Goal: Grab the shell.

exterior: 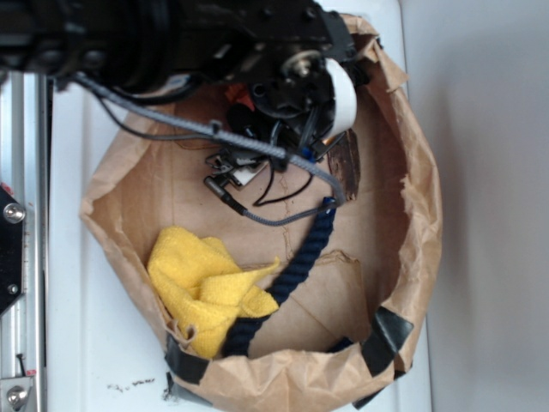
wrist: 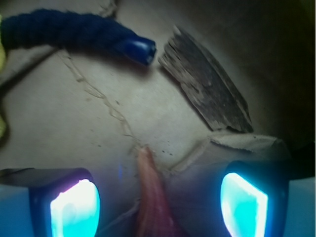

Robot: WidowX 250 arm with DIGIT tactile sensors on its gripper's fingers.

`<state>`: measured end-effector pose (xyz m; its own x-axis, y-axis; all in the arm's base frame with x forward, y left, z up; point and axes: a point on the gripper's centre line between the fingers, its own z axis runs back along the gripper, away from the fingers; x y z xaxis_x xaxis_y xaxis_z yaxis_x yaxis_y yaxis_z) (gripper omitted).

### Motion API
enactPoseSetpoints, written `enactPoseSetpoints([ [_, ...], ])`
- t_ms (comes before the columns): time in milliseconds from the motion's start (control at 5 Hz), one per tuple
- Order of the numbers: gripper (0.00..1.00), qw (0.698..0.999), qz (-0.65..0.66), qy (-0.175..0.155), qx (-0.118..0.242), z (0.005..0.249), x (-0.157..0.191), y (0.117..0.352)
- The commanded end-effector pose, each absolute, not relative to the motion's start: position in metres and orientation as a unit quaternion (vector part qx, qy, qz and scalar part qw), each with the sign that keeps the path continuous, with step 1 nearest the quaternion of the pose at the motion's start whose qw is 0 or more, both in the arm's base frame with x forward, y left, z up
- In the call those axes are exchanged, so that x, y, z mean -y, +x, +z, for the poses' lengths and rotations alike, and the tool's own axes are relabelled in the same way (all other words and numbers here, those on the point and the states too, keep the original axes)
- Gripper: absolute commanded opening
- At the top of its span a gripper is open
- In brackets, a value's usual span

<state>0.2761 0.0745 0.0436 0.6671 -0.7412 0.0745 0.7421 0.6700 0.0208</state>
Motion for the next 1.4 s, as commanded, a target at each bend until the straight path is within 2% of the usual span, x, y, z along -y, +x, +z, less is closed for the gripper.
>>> enactPoseSetpoints([
  [0, 1.0, 0.911, -0.409, 0.015, 0.06, 0.059, -0.074, 0.287],
  [400, 1.0, 0.906, -0.416, 0.004, 0.074, 0.067, -0.083, 0.278],
  [600, 1.0, 0.905, -0.422, 0.02, 0.055, 0.057, -0.088, 0.275],
  [1000, 1.0, 0.897, -0.441, 0.023, 0.026, 0.051, -0.093, 0.255],
  [1200, 1.0, 0.905, -0.424, 0.035, 0.013, 0.04, -0.097, 0.266],
])
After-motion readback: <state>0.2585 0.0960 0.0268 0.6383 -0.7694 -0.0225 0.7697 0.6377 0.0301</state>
